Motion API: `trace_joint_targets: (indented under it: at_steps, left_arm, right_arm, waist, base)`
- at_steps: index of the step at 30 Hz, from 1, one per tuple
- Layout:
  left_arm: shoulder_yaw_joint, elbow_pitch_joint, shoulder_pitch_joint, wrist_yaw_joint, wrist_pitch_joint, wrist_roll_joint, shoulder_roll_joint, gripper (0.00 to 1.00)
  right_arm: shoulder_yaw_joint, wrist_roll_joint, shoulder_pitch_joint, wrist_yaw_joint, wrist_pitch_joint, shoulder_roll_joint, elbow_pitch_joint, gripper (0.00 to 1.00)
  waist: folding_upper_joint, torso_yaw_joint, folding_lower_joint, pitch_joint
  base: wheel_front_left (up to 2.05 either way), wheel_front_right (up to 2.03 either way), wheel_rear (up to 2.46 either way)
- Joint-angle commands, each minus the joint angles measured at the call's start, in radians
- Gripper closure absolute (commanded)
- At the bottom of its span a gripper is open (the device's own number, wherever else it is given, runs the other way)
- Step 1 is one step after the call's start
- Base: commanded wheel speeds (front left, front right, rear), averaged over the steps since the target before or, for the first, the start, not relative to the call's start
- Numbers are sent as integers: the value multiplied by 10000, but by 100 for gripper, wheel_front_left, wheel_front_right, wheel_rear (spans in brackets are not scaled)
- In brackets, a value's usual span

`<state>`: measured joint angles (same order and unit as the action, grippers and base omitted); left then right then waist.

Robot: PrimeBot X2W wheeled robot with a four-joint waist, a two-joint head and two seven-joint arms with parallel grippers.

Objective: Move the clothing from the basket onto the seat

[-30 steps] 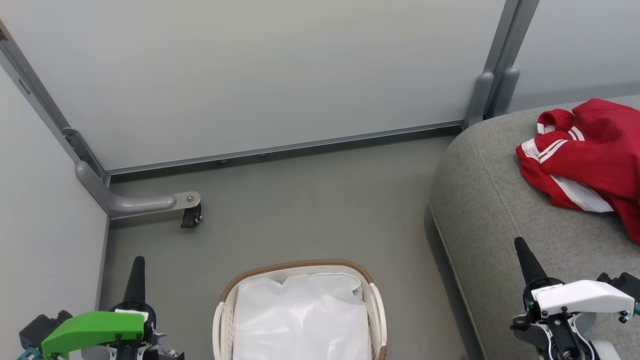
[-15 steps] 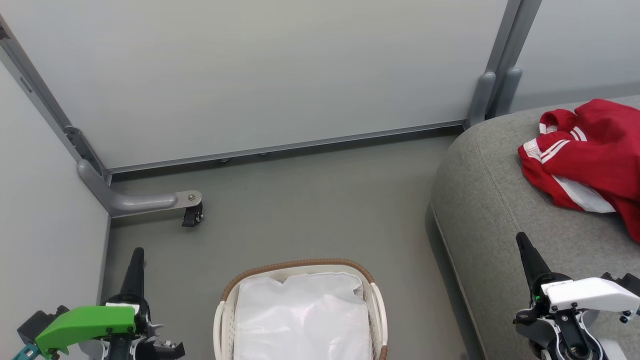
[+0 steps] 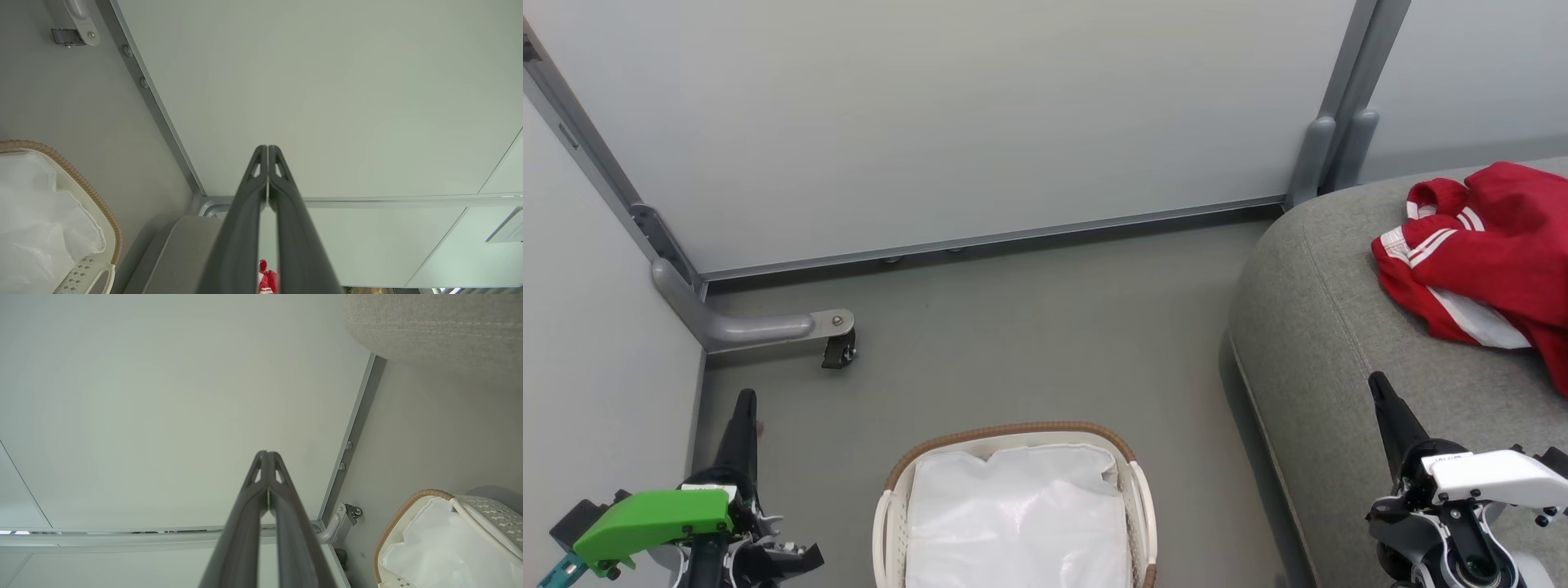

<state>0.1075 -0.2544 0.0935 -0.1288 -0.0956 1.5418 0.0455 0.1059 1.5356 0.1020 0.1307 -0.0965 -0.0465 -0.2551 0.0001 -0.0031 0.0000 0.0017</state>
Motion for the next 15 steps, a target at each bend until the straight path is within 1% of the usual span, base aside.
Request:
trace_joint_targets:
  at_steps: [1, 9, 15]
  left_arm:
    - [55, 60, 151, -32, -69, 174, 78, 100]
    - [84, 111, 227, -36, -193, 703, 81, 100]
    - [83, 109, 203, -35, -226, 732, 80, 100]
  right_arm:
    - [46, 198, 102, 1, -52, -59, 65, 100]
    - [103, 746, 105, 0, -200, -64, 129, 100]
    - [103, 789, 103, 0, -211, -63, 133, 100]
  waist:
    - [-1, 4, 0, 2]
    - [-1, 27, 0, 12]
    - [-1, 31, 0, 14]
  base:
    - [0, 0, 0]
    - [0, 0, 0]
    - [0, 0, 0]
